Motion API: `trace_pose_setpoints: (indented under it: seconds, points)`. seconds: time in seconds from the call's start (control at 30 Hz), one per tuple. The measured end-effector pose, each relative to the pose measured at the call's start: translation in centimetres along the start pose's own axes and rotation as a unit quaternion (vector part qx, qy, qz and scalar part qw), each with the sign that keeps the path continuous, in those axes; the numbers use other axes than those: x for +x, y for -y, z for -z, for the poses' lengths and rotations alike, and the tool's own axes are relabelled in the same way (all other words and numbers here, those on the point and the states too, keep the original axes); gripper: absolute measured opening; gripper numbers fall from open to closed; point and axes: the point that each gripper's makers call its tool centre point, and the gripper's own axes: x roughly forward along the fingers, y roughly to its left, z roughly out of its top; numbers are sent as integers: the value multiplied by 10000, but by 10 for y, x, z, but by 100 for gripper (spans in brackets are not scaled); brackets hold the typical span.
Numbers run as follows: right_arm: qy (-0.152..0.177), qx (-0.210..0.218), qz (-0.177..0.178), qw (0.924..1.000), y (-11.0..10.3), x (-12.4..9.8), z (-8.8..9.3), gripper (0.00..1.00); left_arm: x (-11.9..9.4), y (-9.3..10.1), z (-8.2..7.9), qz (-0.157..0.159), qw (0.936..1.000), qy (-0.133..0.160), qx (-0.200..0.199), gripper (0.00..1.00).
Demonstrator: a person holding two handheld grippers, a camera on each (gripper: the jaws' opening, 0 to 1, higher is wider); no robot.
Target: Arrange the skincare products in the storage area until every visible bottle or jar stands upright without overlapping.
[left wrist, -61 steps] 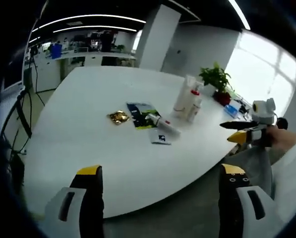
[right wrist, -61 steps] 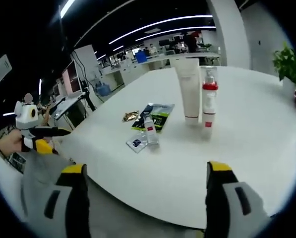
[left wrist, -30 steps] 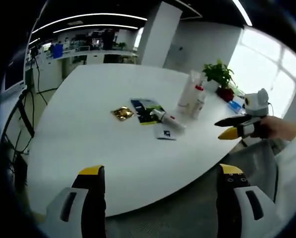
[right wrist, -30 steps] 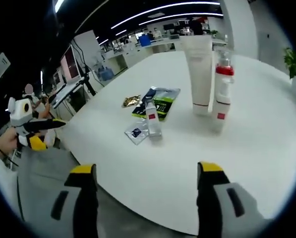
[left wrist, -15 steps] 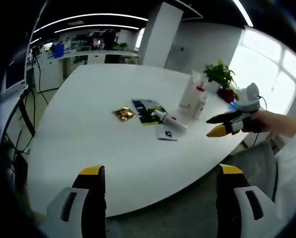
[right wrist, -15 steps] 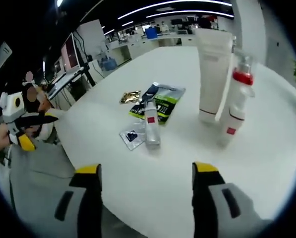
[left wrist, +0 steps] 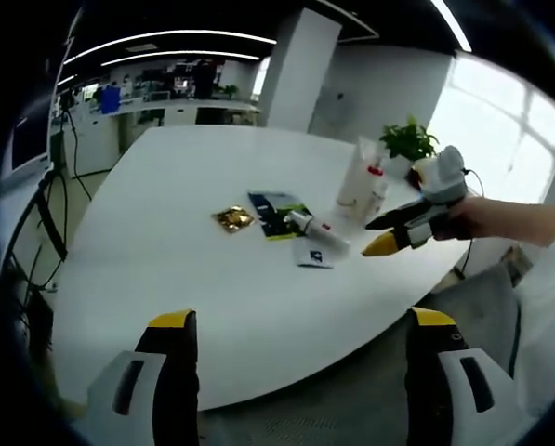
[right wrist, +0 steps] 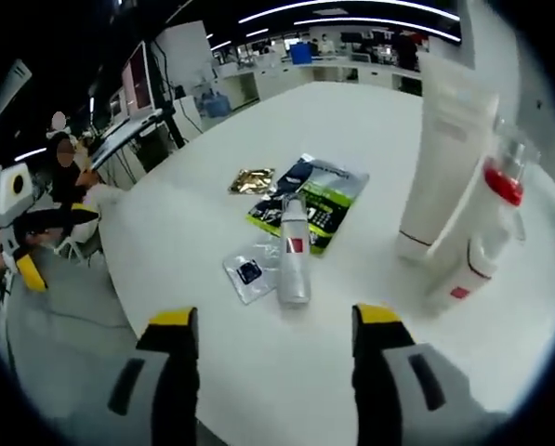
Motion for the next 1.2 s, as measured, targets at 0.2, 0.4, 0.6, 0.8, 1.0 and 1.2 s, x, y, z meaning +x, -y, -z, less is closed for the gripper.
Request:
trace_pose_setpoints:
  seconds: [0.2, 0.4, 0.6, 0.8, 1.0, 1.2]
  points:
    - [-97, -156, -15, 9998, 2, 13, -6, 61, 0, -1, -1, -42, 10000, 18, 3, 90]
    - [-161, -411, 48, 9990, 8, 24, -10, 54, 0, -1, -3, 27, 9999, 89, -68, 89]
    - [-316, -603, 95, 9976, 14, 33, -13, 47, -1, 1, -5, 59, 9999, 140, -5, 86]
    - [-450, -779, 85, 9959, 15, 39, -16, 42, -1, 0, -6, 54, 9998, 188, -52, 85]
    - [-609, -909, 64, 9940, 16, 50, -20, 40, -2, 0, -7, 58, 9997, 216, -62, 83]
    - [-691, -908, 52, 9934, 16, 61, -24, 38, -2, 0, -7, 71, 9998, 201, -50, 82]
